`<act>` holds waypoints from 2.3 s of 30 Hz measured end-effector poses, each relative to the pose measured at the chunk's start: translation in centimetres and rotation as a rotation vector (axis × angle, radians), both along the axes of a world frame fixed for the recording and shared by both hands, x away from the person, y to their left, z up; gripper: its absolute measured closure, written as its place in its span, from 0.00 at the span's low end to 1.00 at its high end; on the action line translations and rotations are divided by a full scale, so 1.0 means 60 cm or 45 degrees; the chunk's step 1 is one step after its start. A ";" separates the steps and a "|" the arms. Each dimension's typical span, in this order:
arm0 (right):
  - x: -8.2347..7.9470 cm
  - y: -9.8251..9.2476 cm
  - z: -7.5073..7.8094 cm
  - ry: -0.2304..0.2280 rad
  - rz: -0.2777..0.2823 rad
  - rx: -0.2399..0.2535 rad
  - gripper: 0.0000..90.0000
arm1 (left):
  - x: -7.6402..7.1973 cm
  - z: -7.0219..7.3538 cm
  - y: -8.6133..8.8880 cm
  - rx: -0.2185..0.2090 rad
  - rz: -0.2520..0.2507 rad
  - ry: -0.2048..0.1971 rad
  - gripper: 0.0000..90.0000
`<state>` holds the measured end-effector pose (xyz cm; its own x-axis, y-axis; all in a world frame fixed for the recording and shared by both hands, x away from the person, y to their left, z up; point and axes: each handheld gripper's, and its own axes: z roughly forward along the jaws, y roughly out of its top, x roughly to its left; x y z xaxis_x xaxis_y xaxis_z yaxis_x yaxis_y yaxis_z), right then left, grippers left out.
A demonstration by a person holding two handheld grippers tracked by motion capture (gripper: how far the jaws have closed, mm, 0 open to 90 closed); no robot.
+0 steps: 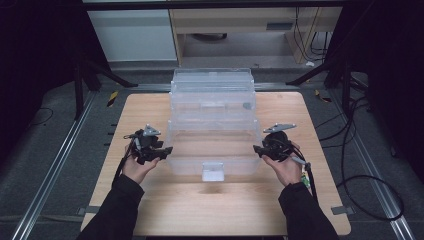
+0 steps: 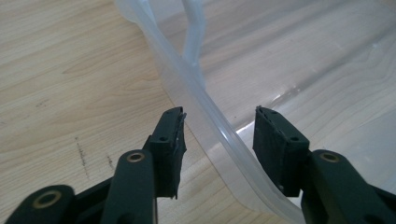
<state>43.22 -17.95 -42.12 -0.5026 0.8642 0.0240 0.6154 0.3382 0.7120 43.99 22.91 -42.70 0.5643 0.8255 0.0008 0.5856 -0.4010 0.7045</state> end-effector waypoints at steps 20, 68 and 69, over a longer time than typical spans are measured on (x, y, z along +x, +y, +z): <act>-0.021 0.017 -0.013 0.054 0.047 0.011 0.70 | -0.039 0.002 0.013 -0.009 0.037 0.057 0.70; -0.061 -0.108 0.042 -0.078 -0.160 0.052 0.33 | -0.051 0.037 0.058 -0.079 0.037 -0.074 0.40; -0.061 -0.113 0.043 -0.077 -0.165 0.048 0.33 | -0.052 0.039 0.061 -0.085 0.040 -0.076 0.40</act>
